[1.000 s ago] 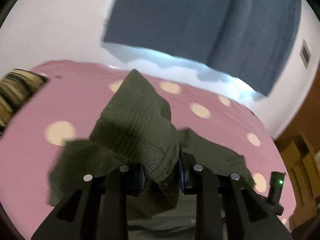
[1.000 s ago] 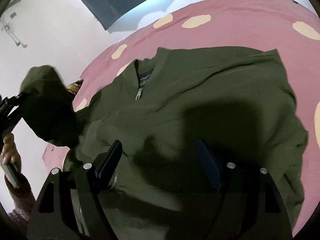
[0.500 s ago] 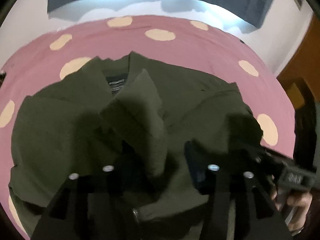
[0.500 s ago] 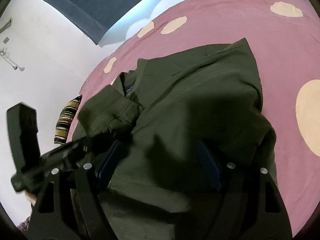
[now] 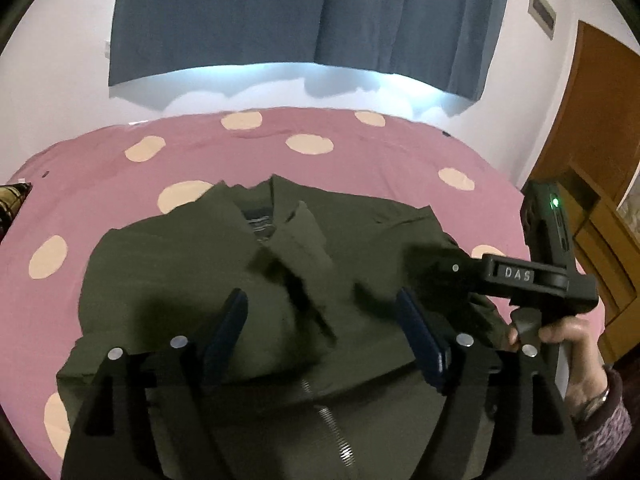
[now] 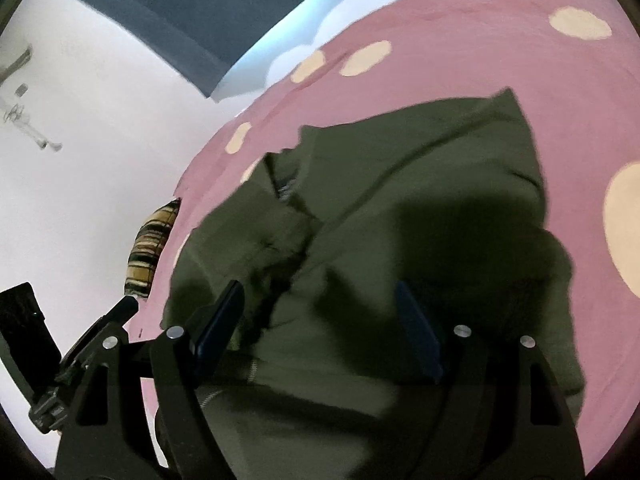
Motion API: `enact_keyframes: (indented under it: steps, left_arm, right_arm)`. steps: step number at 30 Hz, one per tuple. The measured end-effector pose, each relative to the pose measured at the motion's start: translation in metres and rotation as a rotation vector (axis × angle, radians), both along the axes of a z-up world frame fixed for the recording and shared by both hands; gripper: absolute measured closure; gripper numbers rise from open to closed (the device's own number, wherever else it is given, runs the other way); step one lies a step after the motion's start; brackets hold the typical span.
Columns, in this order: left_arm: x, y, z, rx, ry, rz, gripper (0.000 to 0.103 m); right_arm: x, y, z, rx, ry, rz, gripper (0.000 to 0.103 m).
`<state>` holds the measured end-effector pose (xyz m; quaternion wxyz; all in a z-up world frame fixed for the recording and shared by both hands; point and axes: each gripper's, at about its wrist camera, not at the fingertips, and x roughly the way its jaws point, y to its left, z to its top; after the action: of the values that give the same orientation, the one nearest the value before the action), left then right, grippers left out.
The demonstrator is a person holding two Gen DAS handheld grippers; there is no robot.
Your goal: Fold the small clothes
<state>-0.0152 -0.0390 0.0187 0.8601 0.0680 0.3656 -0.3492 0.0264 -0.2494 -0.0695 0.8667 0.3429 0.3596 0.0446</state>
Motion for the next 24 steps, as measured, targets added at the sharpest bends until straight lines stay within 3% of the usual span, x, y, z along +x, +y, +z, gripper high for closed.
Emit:
enact_keyframes:
  steps: [4, 10, 13, 18, 20, 22, 24]
  left_arm:
    - [0.010, 0.005, -0.009, 0.008, 0.024, 0.029, 0.027]
    - [0.026, 0.050, -0.010, -0.024, 0.035, 0.151, 0.027]
    - [0.032, 0.084, -0.014, -0.025, 0.033, 0.231, 0.027]
    - [0.039, 0.120, -0.030, -0.014, 0.076, 0.295, 0.027]
    - [0.041, 0.121, -0.037, 0.000, 0.097, 0.290, 0.027]
    - [0.043, 0.125, -0.045, 0.008, 0.115, 0.292, 0.027]
    - [0.046, 0.126, -0.051, 0.013, 0.136, 0.301, 0.027]
  right_arm:
    - [0.025, 0.035, 0.015, -0.052, -0.004, 0.073, 0.026]
    - [0.071, 0.107, 0.041, -0.356, 0.050, 0.135, 0.026]
    - [0.106, 0.151, 0.033, -0.566, 0.127, 0.187, 0.026]
    - [0.139, 0.183, 0.005, -0.763, 0.226, 0.216, 0.028]
    - [0.143, 0.184, -0.002, -0.784, 0.235, 0.230, 0.041]
    - [0.139, 0.169, -0.005, -0.739, 0.239, 0.219, 0.055]
    - [0.131, 0.157, 0.002, -0.687, 0.223, 0.190, 0.062]
